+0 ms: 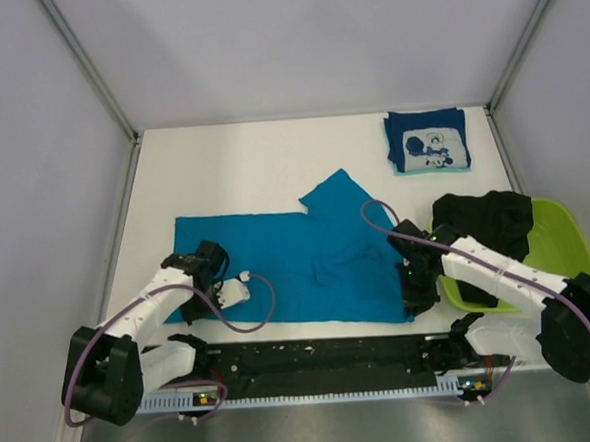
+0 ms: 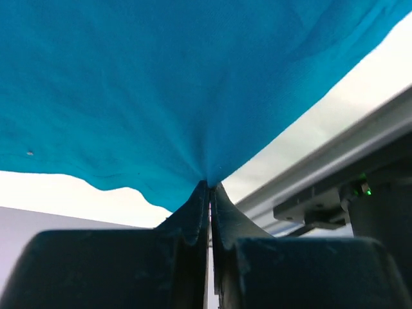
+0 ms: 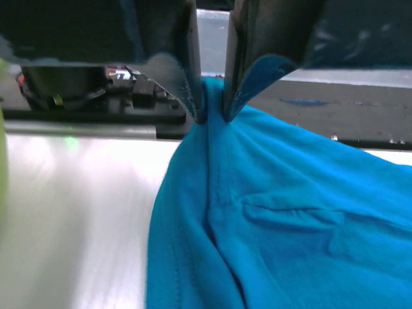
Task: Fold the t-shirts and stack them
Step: Fold the flattened tshirt in 1/3 of the way, then grap the side of the flattened tshirt furthest away from the robot with both arms
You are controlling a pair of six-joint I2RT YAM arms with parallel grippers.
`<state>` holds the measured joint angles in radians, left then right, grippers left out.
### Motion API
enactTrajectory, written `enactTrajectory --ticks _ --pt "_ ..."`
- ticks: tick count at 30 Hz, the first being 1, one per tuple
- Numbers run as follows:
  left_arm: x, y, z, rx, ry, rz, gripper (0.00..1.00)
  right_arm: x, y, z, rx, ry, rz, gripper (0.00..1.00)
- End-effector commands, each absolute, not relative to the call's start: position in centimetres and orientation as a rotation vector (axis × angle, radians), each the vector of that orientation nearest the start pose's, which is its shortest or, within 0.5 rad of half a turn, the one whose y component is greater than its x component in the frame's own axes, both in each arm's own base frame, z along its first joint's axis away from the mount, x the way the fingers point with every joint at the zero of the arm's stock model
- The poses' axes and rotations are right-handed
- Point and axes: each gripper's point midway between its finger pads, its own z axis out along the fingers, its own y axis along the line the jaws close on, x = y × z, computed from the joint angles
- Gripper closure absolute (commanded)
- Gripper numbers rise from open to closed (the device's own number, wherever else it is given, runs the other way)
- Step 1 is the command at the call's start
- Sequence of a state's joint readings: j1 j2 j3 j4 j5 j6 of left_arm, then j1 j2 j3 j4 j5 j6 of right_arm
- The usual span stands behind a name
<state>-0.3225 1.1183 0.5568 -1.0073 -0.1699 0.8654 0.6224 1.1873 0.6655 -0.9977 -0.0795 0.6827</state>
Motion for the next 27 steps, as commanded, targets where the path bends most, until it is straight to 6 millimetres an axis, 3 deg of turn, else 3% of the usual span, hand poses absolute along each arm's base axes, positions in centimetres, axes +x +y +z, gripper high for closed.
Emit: enactTrajectory --ticks 1,3,4,6,9,10,12,14,15,16,17,20,24,27 --pt "11.0 3.5 4.6 1.843 2.723 0.297 0.87 8.1 10.3 9.0 0.080 3.136 0.094 0.73" --pt "11.3 3.8 5.3 1.860 2.729 0.320 0.42 9.0 10.6 11.3 0.034 3.092 0.118 0.60" --pt "11.6 3.5 6.0 1.865 2.727 0.307 0.08 10.0 11.4 12.8 -0.020 3.052 0.171 0.51" --pt "13.7 2.2 7.9 1.813 2.677 0.269 0.01 13.3 12.7 15.8 -0.138 2.932 0.210 0.36" --pt "20.7 -1.1 12.6 1.546 2.534 0.212 0.01 21.5 14.7 20.7 -0.253 2.648 0.159 0.25" --pt "24.2 -2.1 14.5 1.413 2.463 0.204 0.01 24.5 15.6 21.7 -0.301 2.568 0.151 0.24" --pt "29.0 -3.2 17.4 1.203 2.401 0.113 0.04 30.6 17.0 23.6 -0.298 2.434 0.185 0.24" --pt "32.6 -2.4 18.1 1.038 2.430 0.083 0.09 36.2 17.5 24.3 -0.270 2.351 0.212 0.28" --pt "34.2 -1.7 17.9 0.952 2.462 0.074 0.14 39.0 18.0 23.2 -0.268 2.343 0.203 0.30" --pt "35.7 -0.6 17.7 0.868 2.481 0.077 0.17 41.7 18.3 23.4 -0.267 2.308 0.201 0.32" --pt "37.1 0.4 17.1 0.779 2.507 0.077 0.18 44.0 18.7 23.4 -0.266 2.285 0.194 0.33" --pt "40.1 4.7 15.1 0.526 2.562 0.120 0.16 49.7 20.1 20.4 -0.309 2.297 0.153 0.33" --pt "41.6 7.6 11.6 0.409 2.627 0.091 0.12 54.4 22.0 13.6 -0.350 2.366 0.167 0.34" --pt "42.2 9.0 9.0 0.334 2.669 0.041 0.10 56.1 22.0 8.7 -0.352 2.430 0.158 0.34"
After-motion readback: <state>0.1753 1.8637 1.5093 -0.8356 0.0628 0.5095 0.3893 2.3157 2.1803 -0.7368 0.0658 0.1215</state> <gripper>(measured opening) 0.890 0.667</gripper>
